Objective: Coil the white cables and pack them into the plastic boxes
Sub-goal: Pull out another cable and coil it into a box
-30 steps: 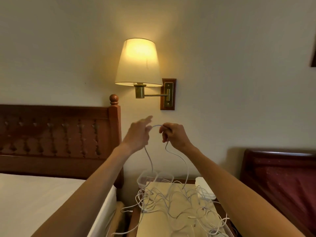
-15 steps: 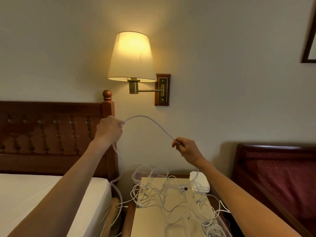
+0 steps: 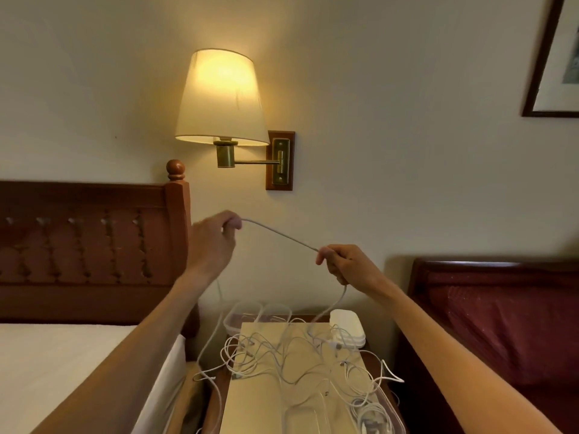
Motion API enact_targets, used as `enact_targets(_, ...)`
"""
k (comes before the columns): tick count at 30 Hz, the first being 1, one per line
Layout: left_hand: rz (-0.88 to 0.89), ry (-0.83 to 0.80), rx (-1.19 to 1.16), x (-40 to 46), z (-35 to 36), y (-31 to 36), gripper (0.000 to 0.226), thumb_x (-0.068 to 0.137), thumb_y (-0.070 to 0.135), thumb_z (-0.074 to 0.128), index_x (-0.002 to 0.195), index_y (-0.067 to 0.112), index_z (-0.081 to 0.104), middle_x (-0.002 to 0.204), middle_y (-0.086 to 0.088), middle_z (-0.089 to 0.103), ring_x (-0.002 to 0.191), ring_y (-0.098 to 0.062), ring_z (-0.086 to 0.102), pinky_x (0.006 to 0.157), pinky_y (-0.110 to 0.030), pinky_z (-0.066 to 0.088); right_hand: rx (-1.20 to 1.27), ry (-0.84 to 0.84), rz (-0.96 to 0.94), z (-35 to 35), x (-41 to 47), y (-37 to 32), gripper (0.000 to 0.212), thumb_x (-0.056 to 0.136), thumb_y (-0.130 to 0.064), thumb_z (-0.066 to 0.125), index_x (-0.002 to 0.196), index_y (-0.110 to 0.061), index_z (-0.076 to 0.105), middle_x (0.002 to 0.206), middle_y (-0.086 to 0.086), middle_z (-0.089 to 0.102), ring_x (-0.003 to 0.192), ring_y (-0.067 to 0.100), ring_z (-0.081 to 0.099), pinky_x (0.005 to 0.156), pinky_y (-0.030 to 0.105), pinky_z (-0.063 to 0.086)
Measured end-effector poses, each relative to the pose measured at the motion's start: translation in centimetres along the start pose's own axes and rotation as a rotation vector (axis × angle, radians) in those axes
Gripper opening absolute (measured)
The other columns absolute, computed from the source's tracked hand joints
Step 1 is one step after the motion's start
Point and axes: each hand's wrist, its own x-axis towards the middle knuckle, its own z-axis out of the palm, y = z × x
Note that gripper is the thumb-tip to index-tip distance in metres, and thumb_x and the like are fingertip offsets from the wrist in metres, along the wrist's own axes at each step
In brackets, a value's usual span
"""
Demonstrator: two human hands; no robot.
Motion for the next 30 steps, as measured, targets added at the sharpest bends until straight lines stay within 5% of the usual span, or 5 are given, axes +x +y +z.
enact_targets(5, -0.296, -0.521, 0.455, -0.4, -0.4, -1.1, 0.025, 0.097, 0.016, 0.052, 0.115, 0.024, 0.068, 0.127, -0.007, 0.063, 0.117, -0.030, 0.058, 0.096, -0.040, 0.048, 0.014, 0.035, 0.084, 0.0, -0.8, 0.8, 0.038, 0.104, -0.030, 0.041, 0.072, -0.016, 0.056, 0.052, -0.004, 0.034, 0.045, 0.011, 0.027, 0.042, 0.023, 0.025)
enact_targets(8, 0.035, -0.543, 0.253, -2.1, 2.0, 2.0, 0.051, 0.099, 0.028, 0.052, 0.147, 0.020, 0.039, 0.146, -0.001, 0.046, 0.131, -0.025, 0.043, 0.108, -0.040, 0.038, -0.098, 0.002, 0.014, 1.1, -0.2, -1.4, 0.039, 0.103, -0.030, 0.042, 0.071, -0.016, 0.058, 0.050, -0.007, 0.040, 0.042, 0.005, 0.032, 0.044, 0.019, 0.029)
enact_targets(13, 0.115, -0.540, -0.250, -3.7, 3.8, 4.9, 0.022, 0.102, 0.020, 0.049, 0.089, 0.014, 0.066, 0.066, 0.009, 0.059, 0.058, -0.006, 0.056, 0.060, -0.020, 0.043, -0.056, -0.099, -0.015, 1.4, -0.5, -3.6, 0.038, 0.104, -0.030, 0.039, 0.076, -0.015, 0.060, 0.053, -0.005, 0.039, 0.044, 0.007, 0.031, 0.044, 0.020, 0.027)
enact_targets(21, -0.009, -0.122, -0.139, -0.7, 1.9, 1.3, 0.027, 0.101, 0.017, 0.049, 0.076, 0.015, 0.059, 0.065, 0.013, 0.053, 0.058, -0.002, 0.048, 0.057, -0.012, 0.032, 0.621, -0.267, 0.301, -1.0, -3.2, -1.9, 0.039, 0.106, -0.031, 0.030, 0.076, -0.017, 0.052, 0.055, -0.008, 0.025, 0.046, 0.007, 0.019, 0.040, 0.018, 0.019)
enact_targets(30, -0.032, -0.339, -0.248, -3.7, 2.8, -1.3, 0.020, 0.093, 0.035, 0.056, 0.079, 0.023, 0.065, 0.067, 0.010, 0.062, 0.058, -0.005, 0.056, 0.054, -0.015, 0.038, 1.088, -0.149, 0.238, -2.7, -2.8, -4.8, 0.026, 0.099, -0.025, 0.038, 0.078, -0.015, 0.051, 0.053, -0.009, 0.021, 0.043, 0.006, 0.015, 0.037, 0.018, 0.020)
